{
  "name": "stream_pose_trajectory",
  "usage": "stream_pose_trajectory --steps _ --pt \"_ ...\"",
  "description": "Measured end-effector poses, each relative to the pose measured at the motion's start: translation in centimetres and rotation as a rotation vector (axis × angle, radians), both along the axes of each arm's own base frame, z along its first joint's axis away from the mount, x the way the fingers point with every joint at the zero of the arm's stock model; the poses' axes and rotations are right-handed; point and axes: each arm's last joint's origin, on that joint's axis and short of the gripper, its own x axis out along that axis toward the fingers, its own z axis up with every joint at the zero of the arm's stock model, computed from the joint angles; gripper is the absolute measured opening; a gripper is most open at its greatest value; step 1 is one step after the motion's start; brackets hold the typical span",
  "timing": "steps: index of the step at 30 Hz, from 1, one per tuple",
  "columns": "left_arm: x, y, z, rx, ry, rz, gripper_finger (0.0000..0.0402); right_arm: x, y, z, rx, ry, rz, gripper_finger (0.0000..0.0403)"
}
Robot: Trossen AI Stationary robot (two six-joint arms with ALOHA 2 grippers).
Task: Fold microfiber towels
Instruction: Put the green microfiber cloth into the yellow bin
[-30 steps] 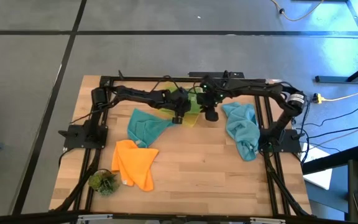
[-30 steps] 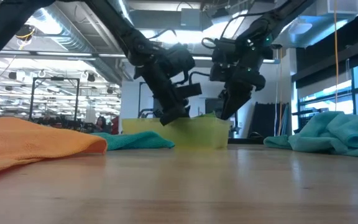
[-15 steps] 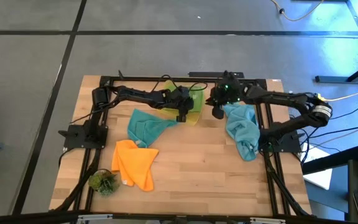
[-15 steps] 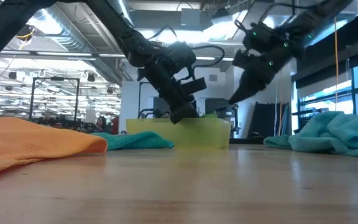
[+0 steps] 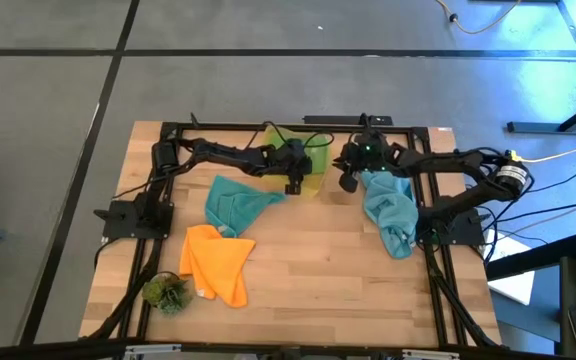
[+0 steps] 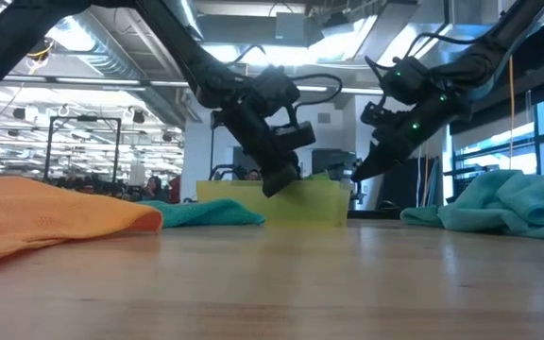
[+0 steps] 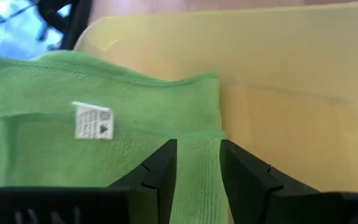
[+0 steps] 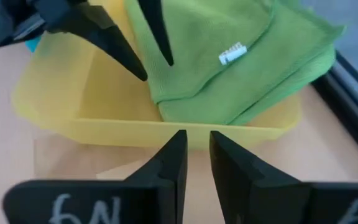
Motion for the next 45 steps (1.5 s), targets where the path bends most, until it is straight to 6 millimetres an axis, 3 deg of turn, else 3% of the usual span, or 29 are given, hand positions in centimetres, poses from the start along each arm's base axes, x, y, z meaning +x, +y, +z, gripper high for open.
stream_pose_trajectory --steps 3,9,13,16,22,33,45 --pt "-0.2 -0.4 1.0 0.045 0.016 0.013 0.0113 0.1 -0.3 0.4 -0.015 -0.011 -0.001 0.0071" --pt "-0.8 -0.7 6.1 0.045 -0.094 0.038 0.0113 0.3 -0.5 0.8 -0.018 -0.031 0.009 0.0071" --pt "-1.0 1.0 8.7 -0.123 -0.159 0.177 0.0113 0.3 -0.5 0.8 -0.02 -0.034 0.01 0.0071" --pt "-0.7 2.2 9.3 -0.189 -0.121 0.228 0.011 0.4 -0.6 0.9 -0.031 -0.047 0.009 0.0071" --pt "0.8 3.8 9.0 -0.245 0.017 0.249 0.0098 0.4 -0.6 1.0 -0.032 -0.052 0.006 0.0071" --pt "3.0 7.5 4.4 -0.382 0.211 0.311 0.0097 0.3 -0.7 0.9 -0.026 -0.048 0.002 0.0072" --pt "3.2 4.4 3.1 -0.413 0.367 0.23 0.0095 0.2 -1.1 0.5 -0.073 0.002 -0.085 0.0072"
